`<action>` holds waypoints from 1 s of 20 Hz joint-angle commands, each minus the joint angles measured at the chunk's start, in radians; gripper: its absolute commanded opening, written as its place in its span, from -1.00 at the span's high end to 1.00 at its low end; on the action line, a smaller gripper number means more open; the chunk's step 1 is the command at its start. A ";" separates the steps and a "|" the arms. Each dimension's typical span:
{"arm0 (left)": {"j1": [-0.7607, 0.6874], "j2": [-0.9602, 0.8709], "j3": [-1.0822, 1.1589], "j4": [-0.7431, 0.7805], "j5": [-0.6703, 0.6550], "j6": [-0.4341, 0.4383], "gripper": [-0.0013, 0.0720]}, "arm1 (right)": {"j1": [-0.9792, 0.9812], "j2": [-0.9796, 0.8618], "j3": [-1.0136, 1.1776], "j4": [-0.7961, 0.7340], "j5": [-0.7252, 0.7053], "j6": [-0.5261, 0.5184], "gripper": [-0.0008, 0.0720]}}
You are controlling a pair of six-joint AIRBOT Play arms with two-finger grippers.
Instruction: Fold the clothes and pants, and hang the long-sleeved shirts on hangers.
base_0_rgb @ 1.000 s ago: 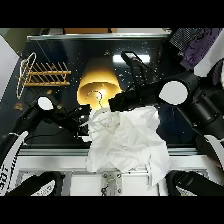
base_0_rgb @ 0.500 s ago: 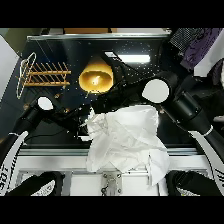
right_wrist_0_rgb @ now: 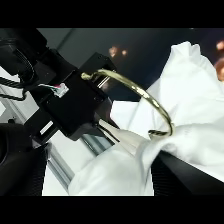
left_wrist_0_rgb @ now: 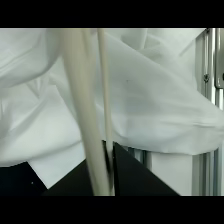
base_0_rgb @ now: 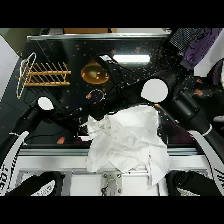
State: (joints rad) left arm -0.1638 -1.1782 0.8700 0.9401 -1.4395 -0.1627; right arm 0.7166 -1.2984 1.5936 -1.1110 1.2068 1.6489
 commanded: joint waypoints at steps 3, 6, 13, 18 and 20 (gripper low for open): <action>0.000 0.000 0.000 -0.001 0.000 0.002 0.92 | -0.081 0.034 0.085 -0.003 0.241 -0.004 -0.87; 0.000 0.000 0.000 -0.001 0.000 0.002 0.92 | -0.133 0.060 0.096 -0.003 0.297 -0.007 -0.87; 0.000 0.000 0.000 -0.001 0.000 0.002 0.92 | -0.257 0.110 0.097 0.060 0.410 -0.391 -0.87; 0.000 0.000 0.000 0.000 -0.002 0.002 0.92 | -0.335 0.117 0.079 0.038 0.458 -0.592 -0.87; 0.000 0.000 0.000 0.000 -0.005 0.002 0.92 | -0.465 0.144 0.013 0.214 0.426 -0.719 -0.87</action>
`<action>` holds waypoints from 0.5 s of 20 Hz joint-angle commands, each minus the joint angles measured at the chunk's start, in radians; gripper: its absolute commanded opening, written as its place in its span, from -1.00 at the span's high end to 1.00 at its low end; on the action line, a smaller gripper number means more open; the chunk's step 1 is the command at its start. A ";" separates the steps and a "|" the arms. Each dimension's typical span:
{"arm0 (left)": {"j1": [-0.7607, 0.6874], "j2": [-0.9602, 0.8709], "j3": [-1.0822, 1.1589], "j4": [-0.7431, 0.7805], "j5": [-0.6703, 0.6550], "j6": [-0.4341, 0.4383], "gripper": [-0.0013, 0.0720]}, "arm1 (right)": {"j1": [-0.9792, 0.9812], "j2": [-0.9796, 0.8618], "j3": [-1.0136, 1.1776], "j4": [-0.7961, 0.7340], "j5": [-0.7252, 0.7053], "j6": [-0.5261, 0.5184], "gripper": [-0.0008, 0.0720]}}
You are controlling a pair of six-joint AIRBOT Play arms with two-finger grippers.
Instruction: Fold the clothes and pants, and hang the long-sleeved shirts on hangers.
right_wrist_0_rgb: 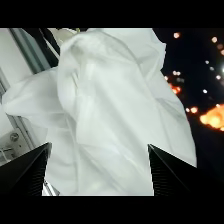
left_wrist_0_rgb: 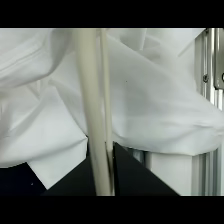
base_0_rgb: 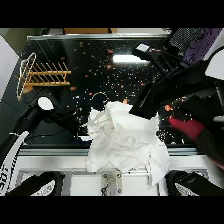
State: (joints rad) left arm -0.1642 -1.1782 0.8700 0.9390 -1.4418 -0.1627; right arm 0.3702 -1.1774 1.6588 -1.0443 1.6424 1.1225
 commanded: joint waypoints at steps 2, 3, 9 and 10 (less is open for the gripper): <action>0.000 0.000 0.000 0.001 -0.002 0.002 0.92 | -0.277 0.058 -0.171 0.306 -0.031 -0.315 -0.87; 0.000 0.000 0.000 0.001 -0.003 0.002 0.92 | -0.355 0.081 -0.247 0.351 -0.045 -0.381 -0.87; 0.000 0.000 0.000 0.002 -0.006 0.002 0.92 | -0.693 0.142 -0.657 0.617 -0.083 -0.857 -0.83; 0.000 0.000 0.000 0.001 -0.006 0.002 0.92 | -0.711 0.138 -0.708 0.632 -0.082 -0.929 -0.83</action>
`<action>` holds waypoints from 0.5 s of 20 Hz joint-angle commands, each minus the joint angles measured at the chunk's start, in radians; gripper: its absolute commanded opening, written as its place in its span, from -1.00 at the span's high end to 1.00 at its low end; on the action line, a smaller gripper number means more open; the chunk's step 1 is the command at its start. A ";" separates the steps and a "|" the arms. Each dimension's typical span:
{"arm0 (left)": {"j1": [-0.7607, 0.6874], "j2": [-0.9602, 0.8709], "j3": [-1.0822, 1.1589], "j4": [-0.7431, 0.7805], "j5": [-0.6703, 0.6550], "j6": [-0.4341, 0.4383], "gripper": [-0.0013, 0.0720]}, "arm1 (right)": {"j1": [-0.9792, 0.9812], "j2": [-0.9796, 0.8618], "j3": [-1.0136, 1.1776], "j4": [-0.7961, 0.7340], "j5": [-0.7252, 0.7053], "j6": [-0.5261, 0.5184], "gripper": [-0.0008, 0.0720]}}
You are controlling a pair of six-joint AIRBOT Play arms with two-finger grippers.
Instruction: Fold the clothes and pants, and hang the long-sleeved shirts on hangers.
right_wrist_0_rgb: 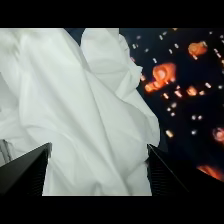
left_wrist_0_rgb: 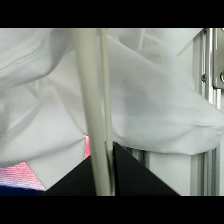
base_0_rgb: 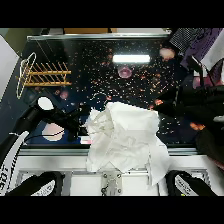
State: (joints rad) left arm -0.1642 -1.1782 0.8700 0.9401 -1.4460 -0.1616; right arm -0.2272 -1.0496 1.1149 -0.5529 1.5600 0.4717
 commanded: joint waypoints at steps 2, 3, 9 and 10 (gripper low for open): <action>0.000 0.000 0.000 0.000 -0.002 0.000 0.92 | -0.118 -0.009 -0.242 0.151 0.000 -0.364 -0.83; 0.000 0.000 0.000 0.000 -0.003 0.000 0.92 | -0.114 -0.021 -0.270 0.154 0.001 -0.376 -0.83; 0.000 0.000 0.000 0.000 -0.020 0.000 0.92 | -0.035 -0.132 -0.299 0.209 0.026 -0.451 -0.83; 0.000 0.000 0.000 0.001 -0.020 0.000 0.92 | -0.013 -0.151 -0.299 0.211 0.027 -0.457 -0.83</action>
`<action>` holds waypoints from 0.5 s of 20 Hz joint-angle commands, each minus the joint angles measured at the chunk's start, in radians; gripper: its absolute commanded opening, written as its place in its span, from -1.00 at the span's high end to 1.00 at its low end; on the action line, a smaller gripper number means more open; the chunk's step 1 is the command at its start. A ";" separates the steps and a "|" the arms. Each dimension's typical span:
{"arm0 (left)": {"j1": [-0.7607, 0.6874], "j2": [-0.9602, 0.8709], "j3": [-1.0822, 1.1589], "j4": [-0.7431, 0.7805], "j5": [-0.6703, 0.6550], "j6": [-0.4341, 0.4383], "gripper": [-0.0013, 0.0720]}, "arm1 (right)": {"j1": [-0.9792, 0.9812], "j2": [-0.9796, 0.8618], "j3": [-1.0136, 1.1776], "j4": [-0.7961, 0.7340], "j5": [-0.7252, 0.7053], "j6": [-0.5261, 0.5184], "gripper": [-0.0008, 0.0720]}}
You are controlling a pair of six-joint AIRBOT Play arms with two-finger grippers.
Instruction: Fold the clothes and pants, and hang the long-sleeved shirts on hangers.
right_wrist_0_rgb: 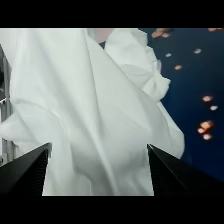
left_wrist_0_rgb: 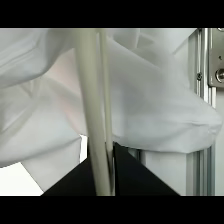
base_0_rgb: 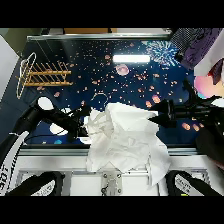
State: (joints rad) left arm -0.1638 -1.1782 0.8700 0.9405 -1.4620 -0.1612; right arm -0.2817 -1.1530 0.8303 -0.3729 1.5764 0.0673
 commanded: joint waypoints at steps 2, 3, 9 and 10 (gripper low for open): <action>0.000 0.000 0.000 0.000 -0.004 0.000 0.92 | 0.088 -0.081 -0.015 0.034 0.010 -0.073 -0.83; 0.000 0.000 0.000 0.000 -0.004 0.000 0.92 | 0.110 -0.096 -0.015 0.047 0.009 -0.076 -0.83; 0.000 0.000 0.000 0.000 -0.003 0.000 0.92 | 0.169 -0.125 -0.015 0.075 -0.009 -0.098 -0.83; 0.000 0.000 0.000 0.000 -0.003 0.000 0.92 | 0.169 -0.125 -0.015 0.075 -0.009 -0.098 -0.83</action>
State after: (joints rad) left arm -0.1635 -1.1782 0.8700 0.9485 -1.4677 -0.1627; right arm -0.1295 -1.2690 0.8158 -0.3088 1.5696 -0.0189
